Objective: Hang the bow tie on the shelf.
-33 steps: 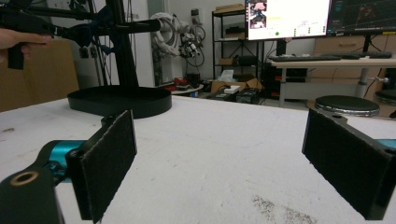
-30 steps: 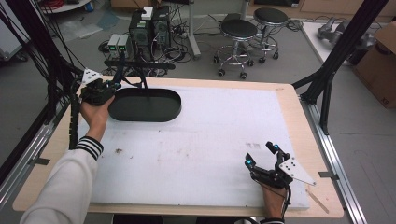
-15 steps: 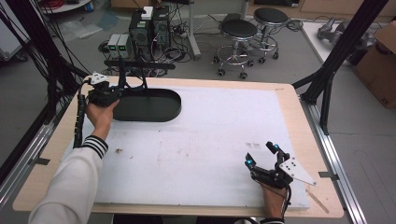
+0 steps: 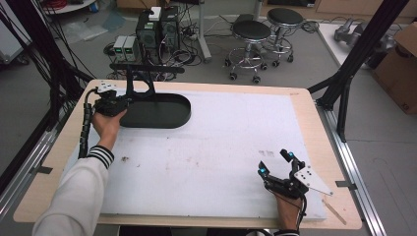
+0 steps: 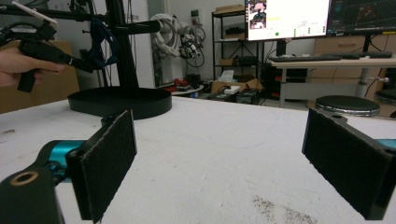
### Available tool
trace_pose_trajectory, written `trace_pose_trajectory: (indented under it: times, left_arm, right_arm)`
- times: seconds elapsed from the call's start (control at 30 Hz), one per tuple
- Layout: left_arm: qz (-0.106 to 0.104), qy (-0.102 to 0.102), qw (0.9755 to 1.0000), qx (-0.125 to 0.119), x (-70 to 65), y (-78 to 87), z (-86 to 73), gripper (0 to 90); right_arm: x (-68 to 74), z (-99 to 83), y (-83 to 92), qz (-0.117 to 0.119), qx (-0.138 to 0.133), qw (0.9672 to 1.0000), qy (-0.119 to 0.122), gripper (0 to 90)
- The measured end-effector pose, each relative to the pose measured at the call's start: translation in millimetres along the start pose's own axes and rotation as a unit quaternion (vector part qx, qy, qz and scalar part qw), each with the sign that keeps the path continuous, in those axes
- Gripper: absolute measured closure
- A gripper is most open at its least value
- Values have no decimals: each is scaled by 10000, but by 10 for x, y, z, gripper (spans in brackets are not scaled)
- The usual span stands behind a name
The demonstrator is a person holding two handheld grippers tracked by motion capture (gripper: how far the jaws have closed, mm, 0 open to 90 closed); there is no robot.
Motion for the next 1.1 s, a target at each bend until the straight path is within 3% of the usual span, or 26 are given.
trace_pose_trajectory:
  times: [0.27, 0.37, 0.53, 0.63, 0.7, 0.77, 0.8, 0.87, 0.97, 1.1]
  left_arm:
    - [26, 33, 10000, -46, 6, -28, -9, 714]
    - [85, -18, 9999, -72, -8, -13, 3, 604]
    - [120, -275, 9994, -158, -69, 8, 16, 365]
    - [-33, -323, 9992, -212, -91, 45, 2, 257]
    - [-309, -280, 9991, -117, -92, 76, -1, 192]
    - [-734, -213, 9970, 115, -115, 148, -8, 126]
    - [-877, -212, 9959, 55, -143, 211, -39, 117]
    - [-974, -240, 9943, -348, -216, 391, -137, 119]
    - [-1097, -377, 9894, -876, -316, 662, -293, 126]
    - [-1286, -440, 9790, -1522, -463, 1073, -598, 141]
  right_arm:
    - [-19, 1, 11, 13, -46, 10000, -81, 90]
    - [-19, 1, 15, 21, -62, 9999, -136, 90]
    - [-19, 1, 13, 18, -67, 9999, -102, 90]
    - [-19, 1, 15, 25, -62, 9999, -109, 90]
    - [-19, 1, 15, 22, -64, 9999, -100, 90]
    - [-13, 0, 15, 28, -56, 9999, -106, 90]
    - [-13, 0, 15, 25, -56, 9999, -98, 90]
    - [-8, 0, 15, 18, -44, 10000, -79, 90]
    - [1, -2, 15, 11, -53, 10000, -28, 90]
    - [-2, -1, 12, -5, -55, 10000, -12, 90]
Point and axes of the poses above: each handheld gripper's, and its own axes: y roughly backward along the jaws, z roughly out of its top, x roughly to its left, the point moved 1 cm from there along -y, roughly forward along the jaws, and after that the axes turned 3 degrees about -y, right-handed, at the moved point
